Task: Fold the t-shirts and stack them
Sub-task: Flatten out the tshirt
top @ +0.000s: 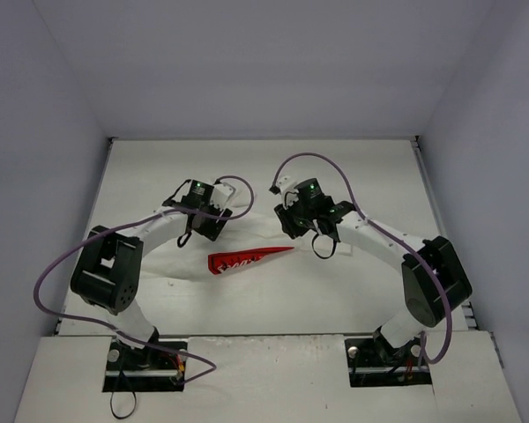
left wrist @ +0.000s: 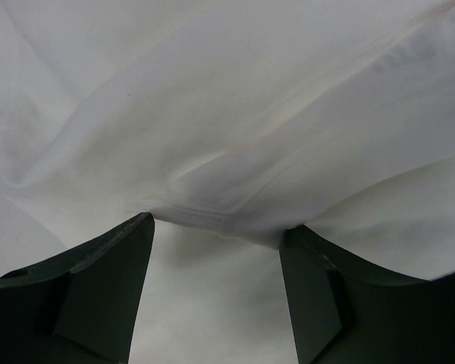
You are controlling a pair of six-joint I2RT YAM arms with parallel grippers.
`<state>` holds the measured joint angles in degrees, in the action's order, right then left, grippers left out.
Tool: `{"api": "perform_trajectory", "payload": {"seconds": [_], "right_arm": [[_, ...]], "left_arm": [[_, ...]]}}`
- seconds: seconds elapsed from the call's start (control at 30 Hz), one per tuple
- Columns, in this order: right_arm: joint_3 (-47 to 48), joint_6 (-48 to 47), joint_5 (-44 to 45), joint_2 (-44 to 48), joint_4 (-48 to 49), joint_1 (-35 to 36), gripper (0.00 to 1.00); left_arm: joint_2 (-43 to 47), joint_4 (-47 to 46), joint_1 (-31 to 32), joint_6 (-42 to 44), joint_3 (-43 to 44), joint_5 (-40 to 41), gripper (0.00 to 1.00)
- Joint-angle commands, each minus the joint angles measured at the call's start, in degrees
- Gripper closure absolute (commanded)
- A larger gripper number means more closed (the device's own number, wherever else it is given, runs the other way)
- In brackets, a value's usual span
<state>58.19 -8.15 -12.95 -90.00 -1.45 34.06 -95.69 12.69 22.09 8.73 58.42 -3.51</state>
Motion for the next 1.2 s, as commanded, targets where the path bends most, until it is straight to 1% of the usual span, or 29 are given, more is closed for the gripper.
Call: {"api": "perform_trajectory", "payload": {"seconds": [0.0, 0.23, 0.4, 0.47, 0.53, 0.57, 0.6, 0.73, 0.83, 0.9, 0.93, 0.97, 1.0, 1.03, 1.17], "right_arm": [[4.6, -2.0, -0.4, -1.2, 4.8, 0.8, 0.72], [5.2, -1.6, -0.8, -1.0, 4.8, 1.3, 0.72], [4.9, -1.2, -0.3, -0.8, 5.0, 1.3, 0.72], [4.8, -1.2, -0.6, -0.8, 5.1, 1.4, 0.72], [4.9, -1.2, -0.8, -0.9, 5.1, 1.4, 0.72], [4.9, -1.2, -1.0, -1.0, 5.1, 1.5, 0.72], [5.0, -1.2, -1.2, -1.1, 5.1, 1.6, 0.71], [5.2, -1.4, -2.5, -1.7, 5.1, 2.0, 0.69], [5.6, -1.9, -3.3, -3.0, 5.2, 2.5, 0.67], [5.7, -2.6, -3.5, -3.8, 5.3, 2.9, 0.65], [5.9, -2.9, -3.5, -4.6, 5.4, 3.0, 0.65], [6.0, -3.2, -3.5, -4.8, 5.5, 3.0, 0.64], [6.2, -3.5, -3.2, -6.1, 5.8, 3.0, 0.64], [6.2, -3.7, -3.0, -6.5, 6.0, 3.0, 0.63], [6.9, -4.1, -1.4, -7.9, 6.7, 3.5, 0.59]], "left_arm": [[0.1, -2.8, 0.1, -0.5, 4.1, 0.3, 0.37], [0.1, -0.8, -0.6, -1.1, 8.8, -1.7, 0.37], [-3.8, 1.6, -1.2, -2.1, 11.4, -3.6, 0.43], [-5.1, 2.1, -1.3, -2.1, 11.5, -4.0, 0.49], [-5.5, 2.3, -1.3, -2.1, 11.4, -4.3, 0.65], [-5.5, 2.4, -1.3, -2.1, 11.2, -4.7, 0.69], [-5.5, 2.5, -1.3, -2.1, 11.1, -5.0, 0.7], [-4.8, 3.1, -1.3, -1.9, 10.7, -6.1, 0.7], [-4.4, 3.3, -1.3, -1.7, 10.5, -5.5, 0.65], [-4.3, 3.3, -1.4, -1.6, 10.5, -5.2, 0.66], [-4.4, 3.4, -1.5, -1.9, 10.7, -4.7, 0.7], [-4.6, 3.7, -1.7, -2.1, 11.2, -4.6, 0.78], [-4.9, 4.6, -2.1, -2.6, 12.4, -4.3, 0.94], [-5.1, 4.9, -2.2, -3.1, 12.9, -3.9, 1.0], [-5.6, 6.3, -4.1, -6.6, 14.4, -5.0, 1.0]]}}
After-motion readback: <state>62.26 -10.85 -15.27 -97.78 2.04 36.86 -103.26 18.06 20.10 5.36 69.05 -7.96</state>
